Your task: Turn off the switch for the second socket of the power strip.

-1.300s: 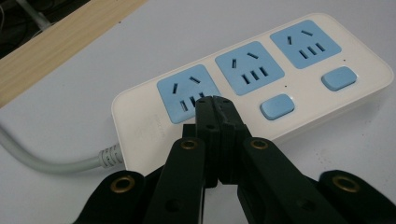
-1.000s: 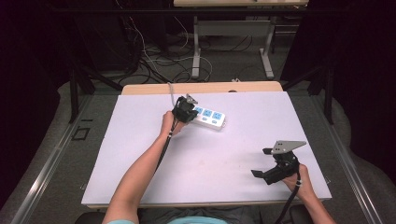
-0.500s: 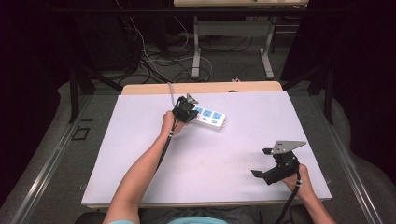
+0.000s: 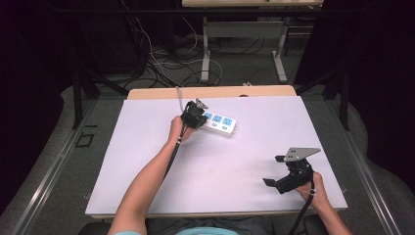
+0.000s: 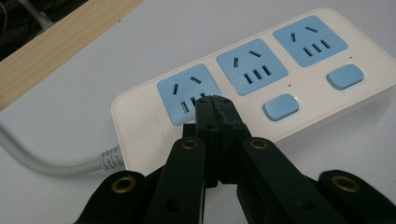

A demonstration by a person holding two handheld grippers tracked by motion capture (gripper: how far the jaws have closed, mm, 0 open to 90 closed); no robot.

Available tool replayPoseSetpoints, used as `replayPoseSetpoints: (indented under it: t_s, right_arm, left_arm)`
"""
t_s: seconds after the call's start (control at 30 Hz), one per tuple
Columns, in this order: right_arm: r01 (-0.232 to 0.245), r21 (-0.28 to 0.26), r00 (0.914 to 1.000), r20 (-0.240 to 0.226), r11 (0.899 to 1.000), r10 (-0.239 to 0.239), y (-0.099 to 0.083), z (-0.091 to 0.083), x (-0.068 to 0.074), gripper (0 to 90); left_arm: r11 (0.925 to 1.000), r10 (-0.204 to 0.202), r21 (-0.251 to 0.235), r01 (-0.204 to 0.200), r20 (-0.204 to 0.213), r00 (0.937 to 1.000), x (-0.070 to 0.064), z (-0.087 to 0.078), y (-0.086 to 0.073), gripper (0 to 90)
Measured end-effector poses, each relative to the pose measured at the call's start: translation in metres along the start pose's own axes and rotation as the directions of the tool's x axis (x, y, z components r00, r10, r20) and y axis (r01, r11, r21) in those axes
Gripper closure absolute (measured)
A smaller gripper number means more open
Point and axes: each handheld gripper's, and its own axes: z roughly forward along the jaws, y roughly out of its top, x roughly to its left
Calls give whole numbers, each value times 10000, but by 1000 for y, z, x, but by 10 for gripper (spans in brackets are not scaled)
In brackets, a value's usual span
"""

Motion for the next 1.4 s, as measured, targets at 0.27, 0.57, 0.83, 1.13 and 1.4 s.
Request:
replayPoseSetpoints:
  t_s: [0.27, 0.57, 0.83, 1.13, 1.4]
  right_arm:
    - [26, 6, 10000, 10, 10000, -26, 0, 0, 0, 0]
    - [21, 27, 10000, -15, 10000, -21, 0, 0, 0, 0]
    - [13, 16, 10000, 20, 10000, -13, 0, 0, 0, 0]
    - [13, 6, 10000, 19, 10000, -13, 0, 1, 0, 0]
    - [-3, -28, 10000, 29, 10000, 3, 0, 1, 0, 0]
  left_arm:
    - [9999, 8, 101, -8, 38, 10000, 0, 0, 0, 900]
    - [10000, -37, 68, 37, 0, 10000, 0, 0, 0, 900]
    - [10000, -64, 41, 64, 17, 10000, 0, 0, 0, 900]
    - [9999, -147, 49, 146, 60, 9999, 1, 0, 0, 900]
    - [9997, -244, 91, 243, 120, 9996, 1, 0, 0, 900]
